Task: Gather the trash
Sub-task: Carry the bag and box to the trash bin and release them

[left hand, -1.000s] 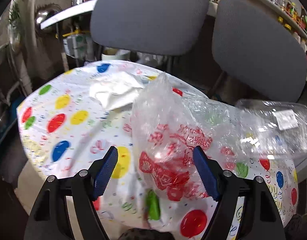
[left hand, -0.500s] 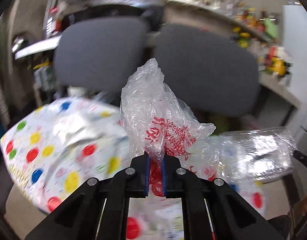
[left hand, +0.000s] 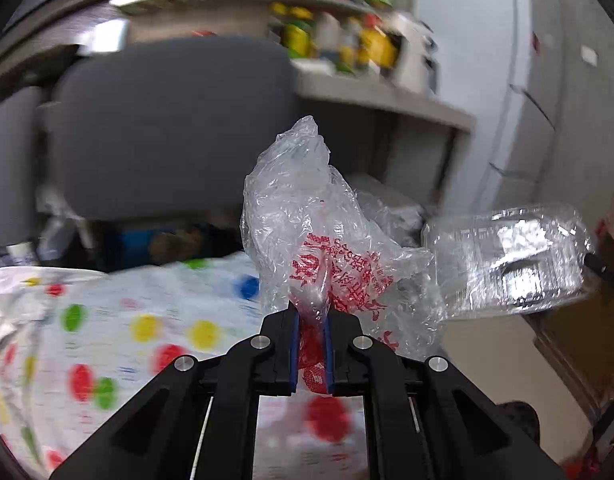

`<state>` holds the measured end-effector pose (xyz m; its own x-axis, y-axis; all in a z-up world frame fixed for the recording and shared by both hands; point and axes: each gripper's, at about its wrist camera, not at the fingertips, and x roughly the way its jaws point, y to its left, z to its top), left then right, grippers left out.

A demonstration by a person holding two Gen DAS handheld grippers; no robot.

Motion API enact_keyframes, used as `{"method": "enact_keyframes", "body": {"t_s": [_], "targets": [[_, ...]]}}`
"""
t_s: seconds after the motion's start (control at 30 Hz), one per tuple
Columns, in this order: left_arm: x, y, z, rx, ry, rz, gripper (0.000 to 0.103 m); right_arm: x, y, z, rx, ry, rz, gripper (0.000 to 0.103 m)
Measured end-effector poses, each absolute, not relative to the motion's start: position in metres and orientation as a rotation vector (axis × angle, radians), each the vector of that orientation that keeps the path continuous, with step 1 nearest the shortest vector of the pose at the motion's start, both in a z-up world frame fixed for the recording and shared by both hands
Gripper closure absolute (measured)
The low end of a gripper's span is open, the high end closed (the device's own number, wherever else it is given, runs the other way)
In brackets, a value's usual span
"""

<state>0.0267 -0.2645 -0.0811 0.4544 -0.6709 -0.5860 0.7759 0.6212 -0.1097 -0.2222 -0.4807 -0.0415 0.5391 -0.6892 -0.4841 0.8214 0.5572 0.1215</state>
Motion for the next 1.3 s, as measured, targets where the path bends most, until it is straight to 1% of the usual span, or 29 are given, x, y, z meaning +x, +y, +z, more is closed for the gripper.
{"method": "enact_keyframes", "body": {"t_s": [0.27,0.3,0.33,0.37,0.4,0.43,0.47,0.5,0.67,0.7,0.73,0.87,1.0,1.17,1.3], "targets": [[-0.012,-0.365,-0.141,0.375,0.726,-0.988,0.093,-0.264,-0.518,-0.066,0.392,0.434,-1.057,0.094],[-0.014,-0.375,-0.147,0.392,0.736,-0.992,0.09,-0.269,-0.522,-0.069,0.395,0.435,-1.069,0.094],[-0.015,-0.383,-0.15,0.407,0.741,-0.991,0.085,-0.274,-0.524,-0.069,0.397,0.435,-1.076,0.094],[-0.017,-0.393,-0.155,0.425,0.754,-1.003,0.081,-0.277,-0.527,-0.071,0.397,0.436,-1.088,0.094],[-0.017,-0.4,-0.158,0.438,0.764,-1.003,0.071,-0.281,-0.53,-0.073,0.397,0.436,-1.1,0.094],[-0.015,-0.406,-0.16,0.442,0.769,-1.0,0.057,-0.283,-0.533,-0.074,0.399,0.437,-1.107,0.094],[-0.015,-0.409,-0.161,0.437,0.771,-1.004,0.053,-0.285,-0.534,-0.076,0.401,0.438,-1.111,0.094],[-0.014,-0.412,-0.162,0.429,0.772,-1.015,0.05,-0.286,-0.536,-0.077,0.4,0.44,-1.119,0.094],[-0.005,-0.422,-0.163,0.424,0.776,-0.994,0.049,-0.28,-0.542,-0.08,0.387,0.451,-1.133,0.094],[-0.002,-0.42,-0.162,0.415,0.778,-0.993,0.044,-0.277,-0.542,-0.082,0.388,0.455,-1.127,0.094],[0.001,-0.414,-0.16,0.403,0.776,-0.991,0.036,-0.275,-0.542,-0.083,0.388,0.459,-1.121,0.094],[0.007,-0.412,-0.157,0.383,0.781,-0.979,0.036,-0.261,-0.539,-0.087,0.384,0.482,-1.087,0.094],[0.01,-0.399,-0.145,0.35,0.763,-0.962,0.036,-0.239,-0.534,-0.098,0.364,0.547,-1.049,0.094],[0.019,-0.371,-0.129,0.317,0.728,-0.91,0.036,-0.196,-0.531,-0.128,0.378,0.625,-0.982,0.094],[0.031,-0.343,-0.119,0.293,0.709,-0.854,0.036,-0.161,-0.535,-0.159,0.463,0.675,-0.903,0.094]]}}
